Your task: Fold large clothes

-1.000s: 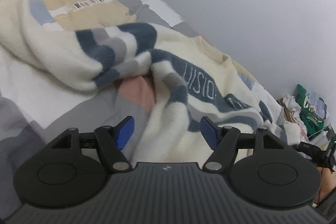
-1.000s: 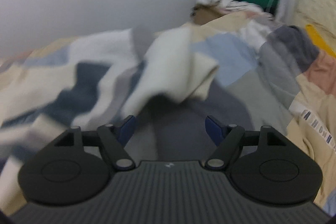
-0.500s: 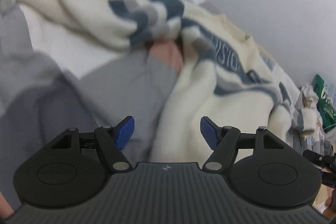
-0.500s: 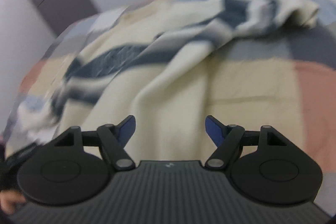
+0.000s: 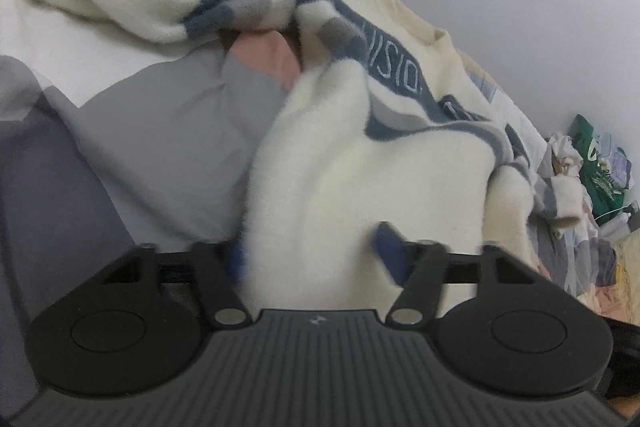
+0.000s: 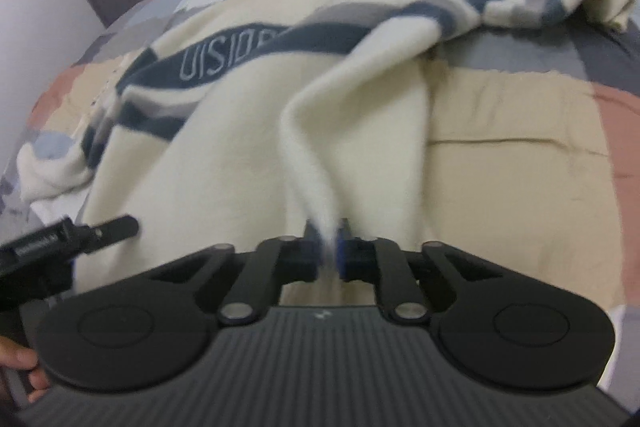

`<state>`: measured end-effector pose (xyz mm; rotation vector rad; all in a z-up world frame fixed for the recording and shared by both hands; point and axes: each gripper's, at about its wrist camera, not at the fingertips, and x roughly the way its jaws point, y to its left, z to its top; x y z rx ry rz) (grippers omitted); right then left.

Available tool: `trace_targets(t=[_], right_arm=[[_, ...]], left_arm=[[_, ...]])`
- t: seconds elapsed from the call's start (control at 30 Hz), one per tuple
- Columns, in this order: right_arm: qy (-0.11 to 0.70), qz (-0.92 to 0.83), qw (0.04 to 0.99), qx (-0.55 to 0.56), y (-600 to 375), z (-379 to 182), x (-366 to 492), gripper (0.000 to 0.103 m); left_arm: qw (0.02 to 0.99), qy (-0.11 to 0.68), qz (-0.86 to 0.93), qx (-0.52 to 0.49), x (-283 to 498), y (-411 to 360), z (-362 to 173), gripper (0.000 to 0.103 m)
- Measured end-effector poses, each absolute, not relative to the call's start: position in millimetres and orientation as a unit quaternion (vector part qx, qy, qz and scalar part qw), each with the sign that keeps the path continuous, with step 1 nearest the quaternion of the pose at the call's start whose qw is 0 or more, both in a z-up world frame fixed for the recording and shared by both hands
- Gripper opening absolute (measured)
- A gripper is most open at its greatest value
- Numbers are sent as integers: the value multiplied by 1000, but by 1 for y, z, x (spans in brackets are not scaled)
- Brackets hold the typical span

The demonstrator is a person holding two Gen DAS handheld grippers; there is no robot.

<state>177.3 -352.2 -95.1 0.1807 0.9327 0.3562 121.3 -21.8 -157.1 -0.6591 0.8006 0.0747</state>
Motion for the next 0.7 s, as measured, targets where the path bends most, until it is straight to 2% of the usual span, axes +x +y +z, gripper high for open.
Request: trace_targets(t=[0.07,0.13,0.27,0.4,0.53,0.7], right_arm=[[434,164,881,97,-366,-82,175,8],[414,162,890,106,-382,-67,170,8],[379,164,903,118,-416,-34,156,7],[388,157,900,119,-449,-19,148,7],[444,135,879,106,-468,-31,150,7],[537,121,825,126,-482,-64,170,8]], left_arm=[[867,380,31,-322,119,-18,-154,28],[862,376,22,-340,114,-12,-147,17],[865,339,-15,-370,103,0,-112,10],[869,310,-21,-385,83,9,-84,9],[882,322,0,-344,64,1,-82,8],[870,379,50,-311,66,5,-108,9]])
